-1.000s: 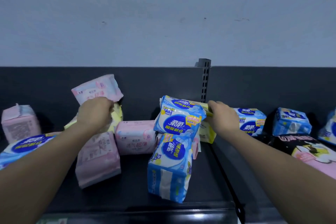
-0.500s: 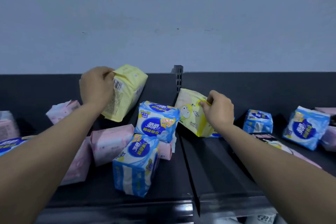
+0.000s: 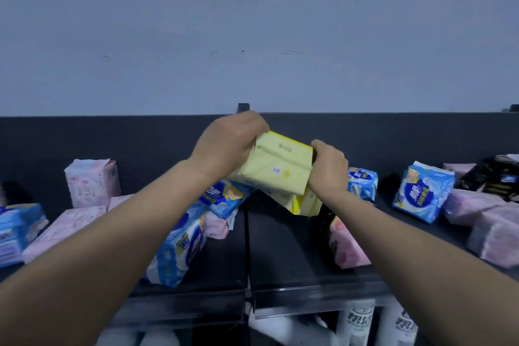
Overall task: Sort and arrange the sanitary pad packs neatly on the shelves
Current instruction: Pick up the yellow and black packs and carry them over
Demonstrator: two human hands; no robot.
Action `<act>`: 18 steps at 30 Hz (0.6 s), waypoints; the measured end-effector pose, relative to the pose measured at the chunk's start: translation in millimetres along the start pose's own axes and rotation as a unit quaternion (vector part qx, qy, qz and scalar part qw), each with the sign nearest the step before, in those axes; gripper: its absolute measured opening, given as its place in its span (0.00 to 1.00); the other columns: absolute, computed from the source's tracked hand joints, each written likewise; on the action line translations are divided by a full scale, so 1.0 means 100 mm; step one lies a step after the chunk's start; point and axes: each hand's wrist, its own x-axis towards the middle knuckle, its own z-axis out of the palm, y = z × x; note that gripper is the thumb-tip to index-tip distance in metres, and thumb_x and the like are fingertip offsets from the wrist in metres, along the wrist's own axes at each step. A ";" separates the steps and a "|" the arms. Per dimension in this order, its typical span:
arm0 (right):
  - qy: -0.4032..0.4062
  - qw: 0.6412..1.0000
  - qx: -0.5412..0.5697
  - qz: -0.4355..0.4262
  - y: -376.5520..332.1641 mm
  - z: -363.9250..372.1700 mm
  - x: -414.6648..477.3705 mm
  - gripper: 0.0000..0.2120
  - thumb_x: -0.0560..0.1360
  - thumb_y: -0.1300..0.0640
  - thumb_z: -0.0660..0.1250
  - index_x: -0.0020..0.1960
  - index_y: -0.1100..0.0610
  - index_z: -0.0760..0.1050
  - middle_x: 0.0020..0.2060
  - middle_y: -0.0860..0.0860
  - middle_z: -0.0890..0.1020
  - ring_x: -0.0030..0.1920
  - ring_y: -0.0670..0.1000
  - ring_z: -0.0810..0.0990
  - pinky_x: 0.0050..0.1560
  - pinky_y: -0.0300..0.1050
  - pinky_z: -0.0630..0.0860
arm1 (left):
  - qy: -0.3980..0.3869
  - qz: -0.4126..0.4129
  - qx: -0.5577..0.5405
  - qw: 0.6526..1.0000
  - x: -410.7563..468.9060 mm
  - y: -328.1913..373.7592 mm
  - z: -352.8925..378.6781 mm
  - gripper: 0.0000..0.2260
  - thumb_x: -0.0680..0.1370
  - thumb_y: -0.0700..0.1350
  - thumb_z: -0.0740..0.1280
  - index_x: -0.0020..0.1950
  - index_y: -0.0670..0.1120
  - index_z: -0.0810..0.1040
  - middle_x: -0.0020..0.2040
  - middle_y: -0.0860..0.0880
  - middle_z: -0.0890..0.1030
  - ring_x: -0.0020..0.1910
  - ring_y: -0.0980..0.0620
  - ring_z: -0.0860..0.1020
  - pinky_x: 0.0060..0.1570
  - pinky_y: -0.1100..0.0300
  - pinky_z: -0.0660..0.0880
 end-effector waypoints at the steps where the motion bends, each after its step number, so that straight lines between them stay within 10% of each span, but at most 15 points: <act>1: -0.009 1.000 -0.002 0.004 0.05 -0.01 -0.02 0.09 0.73 0.65 0.61 0.37 0.55 0.67 0.35 0.52 0.76 0.37 0.56 0.73 0.30 0.45 0.62 | -0.018 0.006 -0.003 1.000 -0.01 0.05 0.03 0.14 0.69 0.37 0.56 0.44 0.40 0.81 0.42 0.45 0.82 0.37 0.43 0.80 0.32 0.53 0.77; 11: -0.170 0.981 0.082 0.039 0.26 -0.09 -0.20 0.09 0.73 0.59 0.69 0.37 0.55 0.70 0.40 0.51 0.79 0.43 0.55 0.78 0.40 0.43 0.70 | -0.243 -0.119 -0.067 0.960 -0.36 0.25 0.11 0.16 0.70 0.41 0.53 0.49 0.43 0.78 0.49 0.51 0.77 0.52 0.49 0.74 0.53 0.51 0.73; 18: -0.224 0.973 0.045 -0.013 0.24 -0.16 -0.30 0.09 0.71 0.54 0.72 0.50 0.47 0.79 0.47 0.48 0.75 0.47 0.49 0.75 0.45 0.43 0.71 | -0.369 -0.196 0.041 0.908 -0.67 0.35 0.28 0.23 0.74 0.66 0.58 0.60 0.52 0.75 0.53 0.54 0.72 0.59 0.53 0.68 0.52 0.52 0.74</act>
